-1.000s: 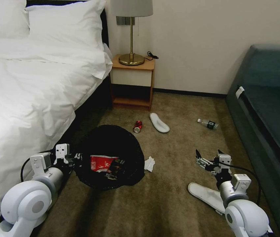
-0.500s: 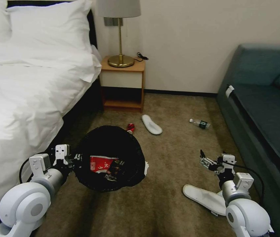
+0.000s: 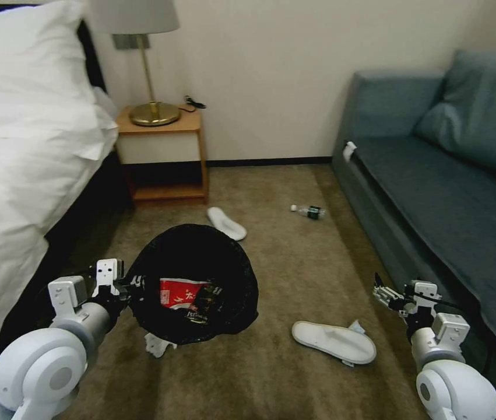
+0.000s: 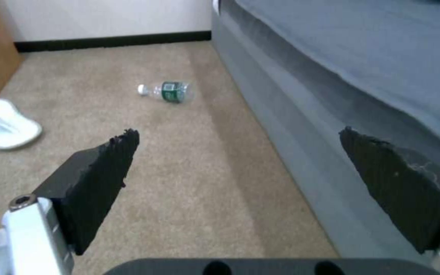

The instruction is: Pick up the trash bin, then pick up the garbage on the floor and place it into the trash bin.

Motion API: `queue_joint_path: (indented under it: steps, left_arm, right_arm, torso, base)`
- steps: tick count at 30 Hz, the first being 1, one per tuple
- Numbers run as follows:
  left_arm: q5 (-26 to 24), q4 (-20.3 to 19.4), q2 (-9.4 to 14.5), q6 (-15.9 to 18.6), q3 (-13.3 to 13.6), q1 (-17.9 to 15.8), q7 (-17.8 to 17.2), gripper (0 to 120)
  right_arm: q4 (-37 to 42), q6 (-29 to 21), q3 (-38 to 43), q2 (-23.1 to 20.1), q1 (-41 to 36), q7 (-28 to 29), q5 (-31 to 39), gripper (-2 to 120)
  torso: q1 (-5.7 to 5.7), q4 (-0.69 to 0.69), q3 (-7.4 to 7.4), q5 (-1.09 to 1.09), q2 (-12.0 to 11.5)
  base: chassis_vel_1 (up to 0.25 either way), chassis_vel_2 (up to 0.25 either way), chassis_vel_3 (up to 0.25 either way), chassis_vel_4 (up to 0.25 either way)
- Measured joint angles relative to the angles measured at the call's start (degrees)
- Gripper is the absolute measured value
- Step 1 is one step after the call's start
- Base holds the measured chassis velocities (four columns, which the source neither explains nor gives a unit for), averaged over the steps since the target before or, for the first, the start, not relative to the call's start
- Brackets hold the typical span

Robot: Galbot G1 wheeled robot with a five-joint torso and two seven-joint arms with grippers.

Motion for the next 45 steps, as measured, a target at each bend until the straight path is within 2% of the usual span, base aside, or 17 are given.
queue_joint_path:
  steps: [8, 11, 20, 23, 29, 31, 32, 35, 45]
  left_arm:
    - [-2.6, -0.8, 1.3, 0.0, -3.6, 1.6, -0.3, 2]
    - [-3.9, -1.2, 2.3, 0.0, -5.3, 2.3, -0.2, 2]
    - [-4.4, -1.8, 2.9, 0.0, -5.7, 2.9, -0.1, 2]
    - [-4.5, -1.9, 2.7, 0.0, -5.6, 3.1, -0.1, 2]
    - [-4.4, -1.9, 2.9, 0.0, -6.0, 4.0, 0.0, 2]
    - [-4.4, -1.9, 2.9, 0.0, -6.0, 4.0, 0.0, 2]
    - [-4.5, -1.9, 3.5, 0.0, -6.3, 4.3, 0.0, 2]
    - [-4.8, -2.2, 4.2, 0.0, -6.7, 4.8, -0.1, 2]
    - [-4.8, -2.9, 4.4, 0.0, -8.3, 7.1, -0.2, 2]
  right_arm:
    - [-2.7, -0.9, 0.0, 0.4, 0.1, -1.0, 0.6, 100]
    - [-3.9, -4.8, 0.7, 0.1, 0.2, -0.8, 4.5, 100]
    - [-10.5, -8.1, 3.9, -1.7, 0.4, -0.3, 9.7, 100]
    - [-12.6, -8.2, 5.1, -2.5, 0.1, -2.3, 10.8, 100]
    - [-19.5, -8.1, 6.4, -4.5, 0.5, -10.5, 15.7, 100]
    - [-19.9, -8.2, 6.4, -4.5, 0.7, -10.9, 15.9, 100]
    - [-23.8, -8.8, 6.5, -4.3, 1.9, -14.2, 16.6, 100]
    - [-27.8, -9.7, 6.5, -3.9, 3.0, -17.1, 16.9, 100]
    - [-34.7, -11.8, 6.2, -3.4, 5.3, -20.5, 18.8, 100]
  torso:
    - [0.0, 0.01, 0.0, 0.01, 0.0]
    - [0.01, 0.01, 0.0, 0.0, 0.0]
    - [0.01, 0.0, 0.0, 0.01, 0.0]
    - [0.01, 0.0, 0.0, 0.01, 0.0]
    - [0.01, 0.0, 0.0, 0.01, 0.0]
    - [0.01, 0.0, 0.0, 0.01, 0.0]
    - [0.01, 0.01, 0.0, 0.01, 0.0]
    - [0.01, 0.0, 0.0, 0.02, 0.0]
    - [0.01, 0.01, 0.0, 0.0, 0.0]
  base:
    - [-0.013, 0.019, 0.01, -0.017]
    - [-0.034, 0.028, 0.033, -0.035]
    - [0.0, 0.0, 0.0, 0.0]
    - [0.0, 0.0, 0.0, 0.0]
    - [0.0, 0.0, 0.0, 0.0]
    - [0.0, 0.0, 0.0, 0.0]
    - [0.0, 0.0, 0.0, 0.0]
    - [0.0, 0.0, 0.0, 0.0]
    - [0.0, 0.0, 0.0, 0.0]
